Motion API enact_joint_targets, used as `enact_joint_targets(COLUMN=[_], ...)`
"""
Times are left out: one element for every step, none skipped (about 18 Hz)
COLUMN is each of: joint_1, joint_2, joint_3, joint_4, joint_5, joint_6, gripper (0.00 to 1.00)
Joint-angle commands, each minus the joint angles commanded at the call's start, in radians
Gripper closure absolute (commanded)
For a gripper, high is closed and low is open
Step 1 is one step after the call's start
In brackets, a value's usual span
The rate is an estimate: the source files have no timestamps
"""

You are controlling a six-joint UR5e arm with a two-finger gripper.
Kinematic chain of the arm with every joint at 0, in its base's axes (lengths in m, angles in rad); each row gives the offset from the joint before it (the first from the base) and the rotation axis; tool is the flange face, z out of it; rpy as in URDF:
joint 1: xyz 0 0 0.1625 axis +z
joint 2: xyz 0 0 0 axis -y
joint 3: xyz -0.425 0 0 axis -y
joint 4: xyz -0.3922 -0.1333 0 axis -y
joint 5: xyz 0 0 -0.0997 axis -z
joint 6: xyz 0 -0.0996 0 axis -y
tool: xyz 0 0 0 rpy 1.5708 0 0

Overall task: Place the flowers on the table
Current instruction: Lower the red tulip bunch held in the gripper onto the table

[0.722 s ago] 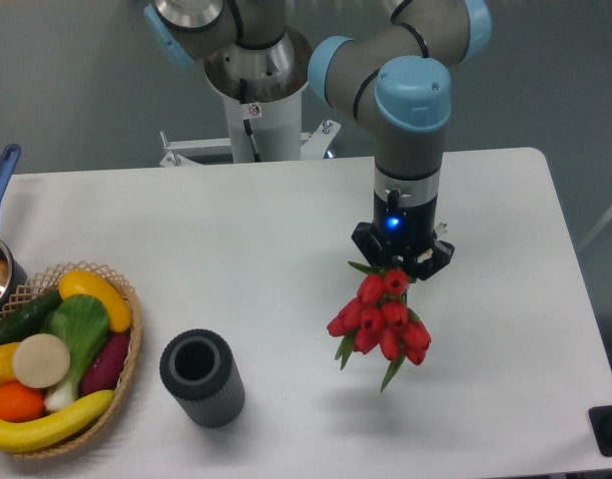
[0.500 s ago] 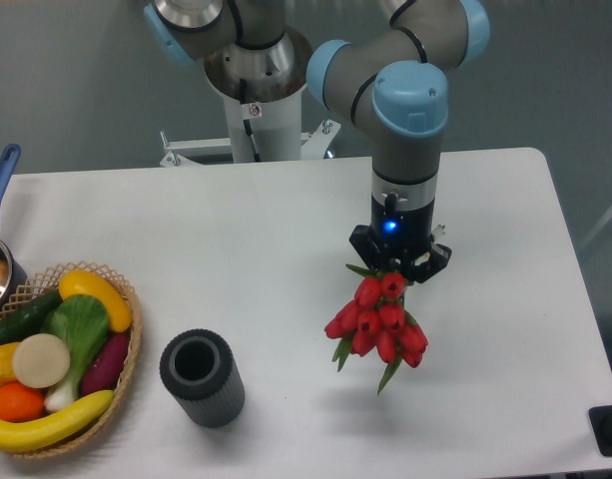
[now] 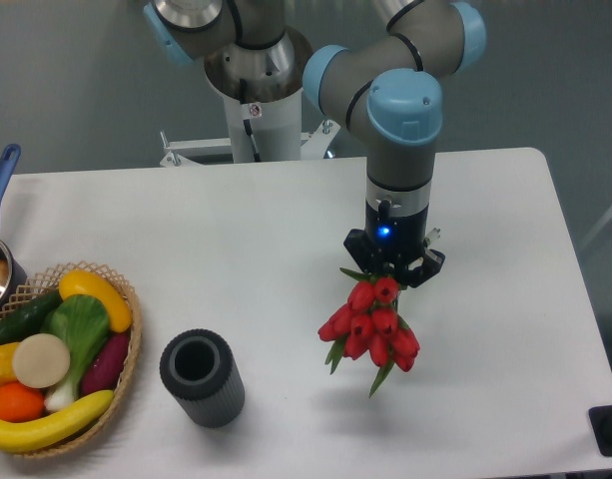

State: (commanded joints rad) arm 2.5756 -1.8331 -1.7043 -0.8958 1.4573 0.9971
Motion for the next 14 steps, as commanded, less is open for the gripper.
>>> enact_joint_targets(joint_1=[0.0,-0.002,-0.002,-0.009,-0.021,-0.031,-0.047,-0.069,-0.089,-0.107,-0.109,-0.109,-0.112,-0.113], joint_2=[0.0,0.0,0.0,-0.002,-0.012,-0.027,-0.041,-0.058,-0.072,-0.083,-0.09,-0.097,-0.103,-0.107], joint_3=[-0.003,-0.011,-0.018,-0.018,-0.018,-0.02,-0.023,-0.023,-0.023,-0.023,-0.021,-0.021,-0.021,-0.023], joint_4=[-0.002,0.001,0.0,-0.002,-0.002,0.0,0.006,0.009,0.009,0.009,0.006,0.006,0.008,0.008], joint_5=[0.0,0.0,-0.002,-0.002,0.0,0.002,0.015,0.038,0.06,0.072,0.078,0.078,0.078,0.08], joint_6=[0.0,0.0,0.0,0.0,-0.002,-0.003,-0.006,-0.006,-0.006,-0.008,-0.006,-0.008,-0.008,-0.008], gripper=[0.93,0.93,0.93,0.93,0.93,0.93,0.92,0.9,0.87,0.84,0.81,0.75,0.72,0.68])
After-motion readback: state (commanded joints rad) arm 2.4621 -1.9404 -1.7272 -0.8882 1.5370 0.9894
